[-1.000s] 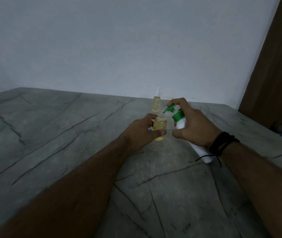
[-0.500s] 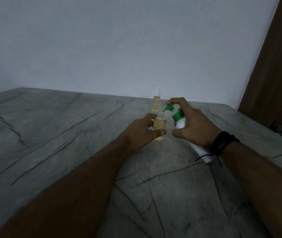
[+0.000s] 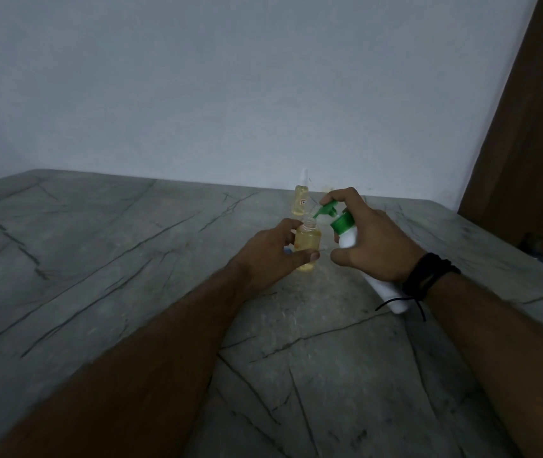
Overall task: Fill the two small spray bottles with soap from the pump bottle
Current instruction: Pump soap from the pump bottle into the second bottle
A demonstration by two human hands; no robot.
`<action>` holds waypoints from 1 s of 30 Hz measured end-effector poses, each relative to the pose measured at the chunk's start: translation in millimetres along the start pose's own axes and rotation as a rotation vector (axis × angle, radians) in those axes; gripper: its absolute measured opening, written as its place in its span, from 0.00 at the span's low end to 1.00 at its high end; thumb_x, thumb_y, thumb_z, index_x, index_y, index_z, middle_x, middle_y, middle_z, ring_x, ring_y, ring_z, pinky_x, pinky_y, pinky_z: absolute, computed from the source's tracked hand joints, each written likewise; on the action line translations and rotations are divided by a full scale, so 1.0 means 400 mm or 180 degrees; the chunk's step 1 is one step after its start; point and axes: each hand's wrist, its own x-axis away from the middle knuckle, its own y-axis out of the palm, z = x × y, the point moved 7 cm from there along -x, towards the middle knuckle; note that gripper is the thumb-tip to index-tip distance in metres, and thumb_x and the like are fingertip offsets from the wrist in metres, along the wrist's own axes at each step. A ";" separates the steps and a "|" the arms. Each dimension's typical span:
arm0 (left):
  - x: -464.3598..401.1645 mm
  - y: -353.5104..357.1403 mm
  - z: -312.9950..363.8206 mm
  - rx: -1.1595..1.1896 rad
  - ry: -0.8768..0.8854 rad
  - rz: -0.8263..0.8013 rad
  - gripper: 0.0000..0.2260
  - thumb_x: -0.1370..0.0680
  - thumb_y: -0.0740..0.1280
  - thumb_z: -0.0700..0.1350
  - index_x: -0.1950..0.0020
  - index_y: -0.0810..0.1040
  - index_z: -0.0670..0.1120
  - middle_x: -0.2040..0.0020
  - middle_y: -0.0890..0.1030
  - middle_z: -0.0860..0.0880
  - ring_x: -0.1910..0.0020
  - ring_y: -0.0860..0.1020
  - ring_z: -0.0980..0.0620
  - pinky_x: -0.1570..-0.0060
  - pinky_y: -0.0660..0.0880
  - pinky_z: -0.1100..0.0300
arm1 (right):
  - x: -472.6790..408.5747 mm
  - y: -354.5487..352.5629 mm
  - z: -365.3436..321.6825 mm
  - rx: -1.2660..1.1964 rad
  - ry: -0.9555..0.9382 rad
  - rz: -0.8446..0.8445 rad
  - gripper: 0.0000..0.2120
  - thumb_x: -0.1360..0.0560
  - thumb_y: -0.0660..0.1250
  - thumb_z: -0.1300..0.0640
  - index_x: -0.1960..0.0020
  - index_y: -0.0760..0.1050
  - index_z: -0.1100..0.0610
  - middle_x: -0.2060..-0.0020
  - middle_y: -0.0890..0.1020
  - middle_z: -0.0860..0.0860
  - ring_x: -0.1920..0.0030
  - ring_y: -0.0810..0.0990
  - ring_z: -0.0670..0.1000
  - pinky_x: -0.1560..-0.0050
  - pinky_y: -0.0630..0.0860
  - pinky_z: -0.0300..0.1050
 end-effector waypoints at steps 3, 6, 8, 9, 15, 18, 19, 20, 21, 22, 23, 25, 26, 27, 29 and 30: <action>0.001 -0.001 0.000 -0.0011 0.0025 0.0013 0.30 0.28 0.69 0.62 0.30 0.66 0.53 0.38 0.77 0.49 0.48 0.72 0.57 0.54 0.66 0.65 | 0.000 0.001 -0.002 0.0014 -0.0015 0.0008 0.35 0.35 0.74 0.64 0.33 0.65 0.44 0.63 0.80 0.47 0.66 0.79 0.47 0.66 0.74 0.38; 0.001 0.000 -0.001 -0.0031 0.0013 0.0003 0.30 0.28 0.69 0.62 0.30 0.65 0.53 0.38 0.77 0.50 0.48 0.72 0.57 0.56 0.65 0.66 | 0.000 0.002 -0.003 0.0007 -0.0012 -0.0014 0.34 0.35 0.74 0.64 0.34 0.66 0.44 0.63 0.80 0.48 0.66 0.79 0.47 0.65 0.74 0.40; 0.001 0.000 -0.001 -0.0025 0.0006 0.0016 0.30 0.28 0.69 0.62 0.31 0.66 0.53 0.38 0.77 0.50 0.49 0.72 0.58 0.55 0.65 0.65 | -0.001 0.001 -0.003 -0.0006 -0.0007 -0.0012 0.33 0.35 0.74 0.64 0.35 0.66 0.46 0.63 0.79 0.46 0.66 0.79 0.46 0.65 0.74 0.40; 0.001 0.000 -0.001 -0.0024 0.0010 0.0023 0.30 0.28 0.69 0.62 0.31 0.66 0.54 0.39 0.77 0.50 0.49 0.72 0.58 0.55 0.65 0.64 | -0.001 0.001 -0.003 -0.0008 -0.0008 -0.0007 0.33 0.35 0.74 0.64 0.35 0.66 0.46 0.63 0.79 0.45 0.66 0.78 0.46 0.65 0.74 0.39; 0.000 0.001 -0.002 -0.0024 0.0028 0.0010 0.30 0.28 0.69 0.62 0.31 0.66 0.53 0.38 0.77 0.50 0.48 0.72 0.57 0.53 0.66 0.63 | 0.001 0.001 -0.005 -0.0019 -0.0043 -0.0005 0.35 0.35 0.74 0.64 0.33 0.66 0.45 0.64 0.79 0.45 0.66 0.79 0.46 0.65 0.74 0.38; 0.000 0.000 -0.003 -0.0017 0.0039 0.0002 0.30 0.28 0.69 0.62 0.31 0.66 0.53 0.38 0.77 0.50 0.47 0.72 0.57 0.51 0.67 0.61 | -0.002 0.001 -0.002 -0.0041 -0.0037 -0.0001 0.33 0.35 0.74 0.64 0.35 0.66 0.46 0.64 0.79 0.43 0.66 0.78 0.43 0.67 0.72 0.33; -0.001 0.001 -0.005 -0.0022 0.0032 -0.0006 0.30 0.28 0.69 0.63 0.31 0.66 0.53 0.38 0.77 0.50 0.47 0.72 0.57 0.50 0.67 0.61 | -0.002 0.001 -0.001 -0.0040 -0.0036 0.0006 0.33 0.35 0.74 0.64 0.35 0.66 0.46 0.64 0.79 0.43 0.66 0.78 0.43 0.67 0.72 0.31; -0.003 0.002 -0.006 -0.0030 0.0021 -0.0009 0.30 0.28 0.69 0.63 0.31 0.66 0.53 0.38 0.77 0.50 0.47 0.72 0.57 0.51 0.67 0.61 | -0.002 0.000 -0.001 -0.0036 -0.0037 0.0012 0.33 0.35 0.74 0.64 0.35 0.66 0.46 0.64 0.79 0.43 0.66 0.78 0.43 0.67 0.72 0.31; -0.005 0.003 -0.008 -0.0040 0.0008 -0.0006 0.30 0.29 0.69 0.63 0.31 0.66 0.54 0.38 0.77 0.50 0.47 0.72 0.57 0.52 0.68 0.62 | -0.001 0.000 -0.002 -0.0027 -0.0045 0.0019 0.34 0.35 0.74 0.64 0.34 0.66 0.46 0.63 0.79 0.44 0.66 0.78 0.43 0.66 0.72 0.31; -0.006 0.002 -0.009 -0.0047 -0.0001 0.0006 0.30 0.29 0.69 0.64 0.31 0.66 0.54 0.39 0.77 0.50 0.48 0.73 0.57 0.53 0.68 0.63 | 0.000 0.000 -0.003 -0.0015 -0.0056 0.0025 0.34 0.35 0.74 0.64 0.34 0.66 0.46 0.63 0.79 0.45 0.66 0.78 0.44 0.66 0.72 0.31; -0.006 0.003 -0.011 -0.0046 -0.0004 0.0015 0.31 0.29 0.69 0.64 0.31 0.66 0.54 0.39 0.77 0.51 0.49 0.73 0.57 0.56 0.68 0.65 | 0.000 0.000 -0.004 -0.0004 -0.0067 0.0030 0.35 0.35 0.74 0.64 0.33 0.66 0.46 0.63 0.80 0.45 0.65 0.79 0.44 0.66 0.72 0.31; -0.007 0.004 -0.012 -0.0025 0.0012 0.0013 0.31 0.30 0.69 0.65 0.31 0.66 0.54 0.40 0.77 0.51 0.51 0.73 0.58 0.59 0.65 0.69 | 0.000 0.000 -0.004 0.0004 -0.0081 0.0034 0.35 0.35 0.74 0.64 0.33 0.66 0.46 0.63 0.79 0.44 0.66 0.78 0.43 0.66 0.72 0.31; -0.007 0.004 -0.012 -0.0018 0.0020 0.0012 0.30 0.29 0.69 0.64 0.31 0.66 0.54 0.40 0.77 0.51 0.52 0.73 0.59 0.60 0.64 0.71 | 0.000 0.000 -0.003 0.0004 -0.0085 0.0032 0.34 0.35 0.74 0.64 0.34 0.66 0.46 0.63 0.79 0.44 0.66 0.78 0.43 0.66 0.72 0.31; -0.007 0.004 -0.012 -0.0021 0.0023 0.0016 0.30 0.29 0.69 0.64 0.32 0.66 0.54 0.41 0.77 0.51 0.53 0.72 0.60 0.61 0.63 0.72 | -0.001 0.000 -0.002 0.0008 -0.0088 0.0029 0.33 0.35 0.74 0.64 0.35 0.66 0.47 0.63 0.79 0.44 0.66 0.78 0.43 0.67 0.72 0.31; -0.007 0.003 -0.011 -0.0036 0.0032 0.0028 0.29 0.29 0.69 0.64 0.32 0.67 0.54 0.41 0.77 0.51 0.53 0.71 0.60 0.61 0.63 0.72 | -0.001 0.000 0.003 0.0019 -0.0089 0.0047 0.33 0.35 0.74 0.64 0.35 0.66 0.46 0.63 0.79 0.45 0.65 0.78 0.45 0.67 0.72 0.32; -0.008 0.002 -0.011 -0.0031 0.0029 0.0027 0.29 0.29 0.69 0.63 0.32 0.67 0.54 0.41 0.77 0.51 0.52 0.72 0.60 0.60 0.64 0.71 | -0.002 -0.003 0.006 0.0011 -0.0081 0.0087 0.34 0.35 0.74 0.64 0.34 0.65 0.46 0.62 0.79 0.46 0.65 0.79 0.45 0.66 0.73 0.33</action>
